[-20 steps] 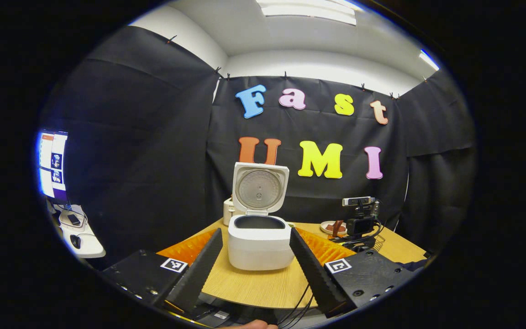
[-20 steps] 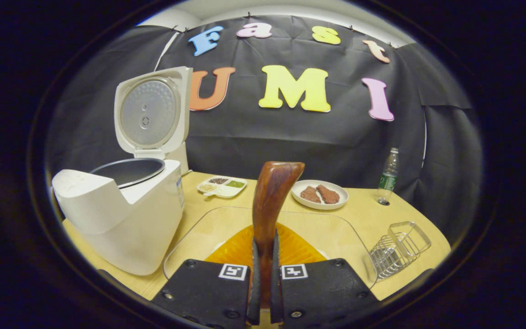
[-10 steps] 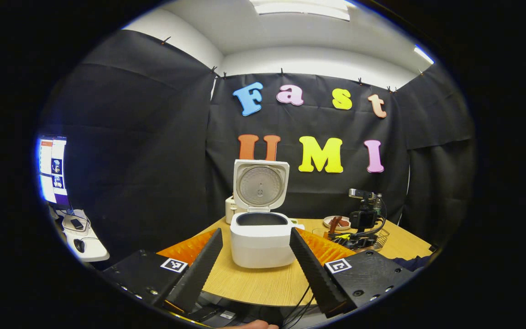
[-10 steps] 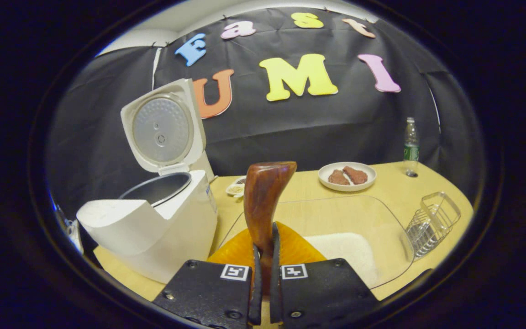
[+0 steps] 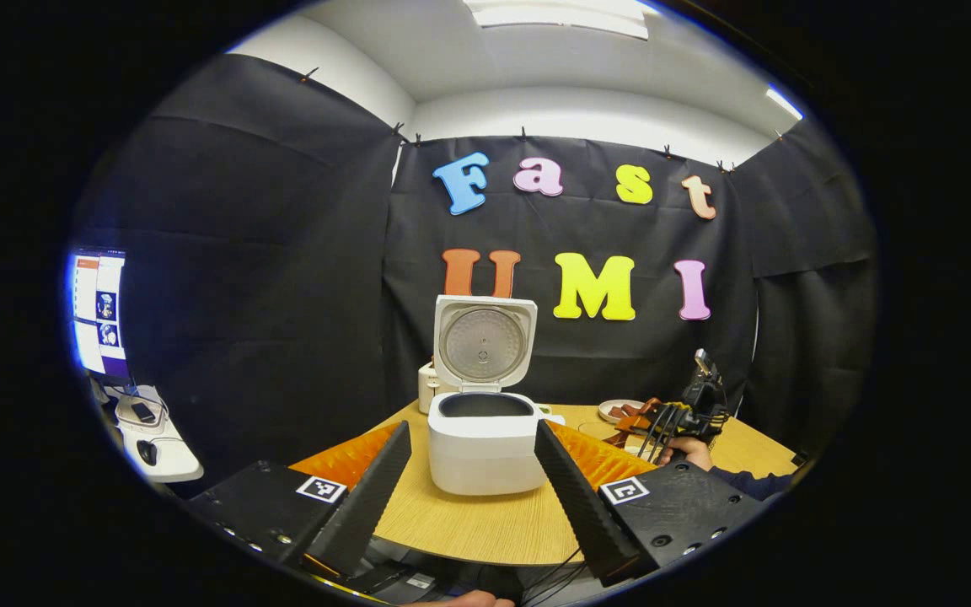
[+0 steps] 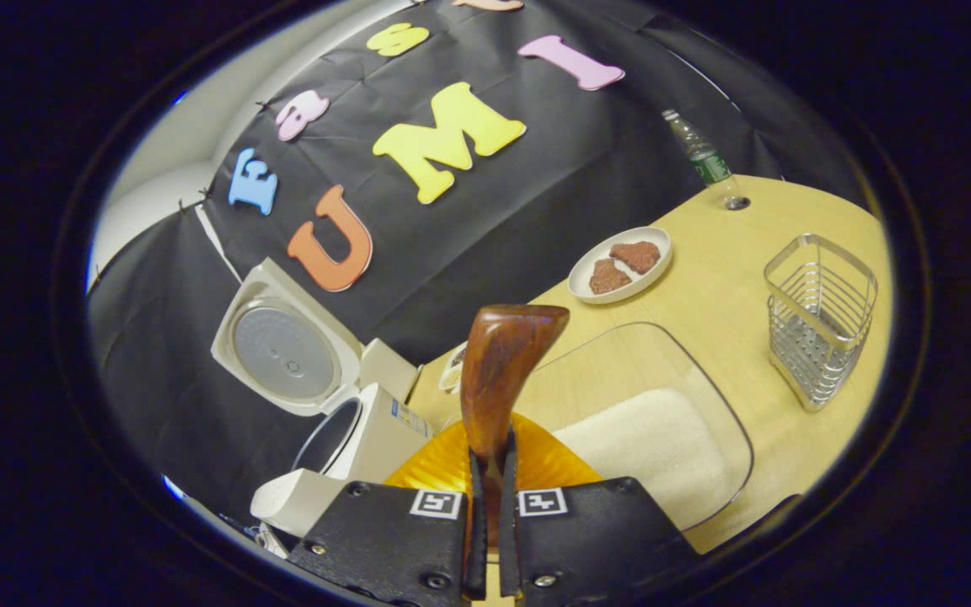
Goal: Close the left gripper, press the button to open the rice cooker; take a wooden spoon from the chopstick holder with the right hand, scoop a spoonful of rice and pour it into the rice cooker, then put the wooden spoon back into the chopstick holder.
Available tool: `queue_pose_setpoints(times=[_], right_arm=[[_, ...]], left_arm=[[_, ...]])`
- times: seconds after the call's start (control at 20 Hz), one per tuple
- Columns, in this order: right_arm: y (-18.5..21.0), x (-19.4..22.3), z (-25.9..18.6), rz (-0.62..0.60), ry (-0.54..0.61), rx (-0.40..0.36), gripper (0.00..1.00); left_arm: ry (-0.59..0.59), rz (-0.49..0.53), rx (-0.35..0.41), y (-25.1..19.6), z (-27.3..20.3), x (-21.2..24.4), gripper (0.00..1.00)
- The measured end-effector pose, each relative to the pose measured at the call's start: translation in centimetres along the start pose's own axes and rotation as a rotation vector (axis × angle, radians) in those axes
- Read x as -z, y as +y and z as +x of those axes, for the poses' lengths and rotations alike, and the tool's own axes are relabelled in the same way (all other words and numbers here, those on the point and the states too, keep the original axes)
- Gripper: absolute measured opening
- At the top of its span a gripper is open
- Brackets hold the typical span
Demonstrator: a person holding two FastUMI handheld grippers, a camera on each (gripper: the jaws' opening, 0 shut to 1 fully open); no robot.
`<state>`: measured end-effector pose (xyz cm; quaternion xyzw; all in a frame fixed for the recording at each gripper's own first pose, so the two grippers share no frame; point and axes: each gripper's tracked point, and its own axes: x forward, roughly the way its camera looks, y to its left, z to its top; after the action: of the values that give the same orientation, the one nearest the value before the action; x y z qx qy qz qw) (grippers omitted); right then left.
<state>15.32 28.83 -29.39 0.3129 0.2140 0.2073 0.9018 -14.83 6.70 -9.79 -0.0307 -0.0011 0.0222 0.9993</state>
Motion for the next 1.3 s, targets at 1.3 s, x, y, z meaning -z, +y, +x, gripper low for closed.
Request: queue_pose_setpoints(times=[1.3], right_arm=[[7.1, -13.9, -7.3, 0.809, -0.052, -0.443, 0.07]], left_arm=[[-0.015, 0.04, 0.065, -1.2, -1.5, -1.1, 0.94]])
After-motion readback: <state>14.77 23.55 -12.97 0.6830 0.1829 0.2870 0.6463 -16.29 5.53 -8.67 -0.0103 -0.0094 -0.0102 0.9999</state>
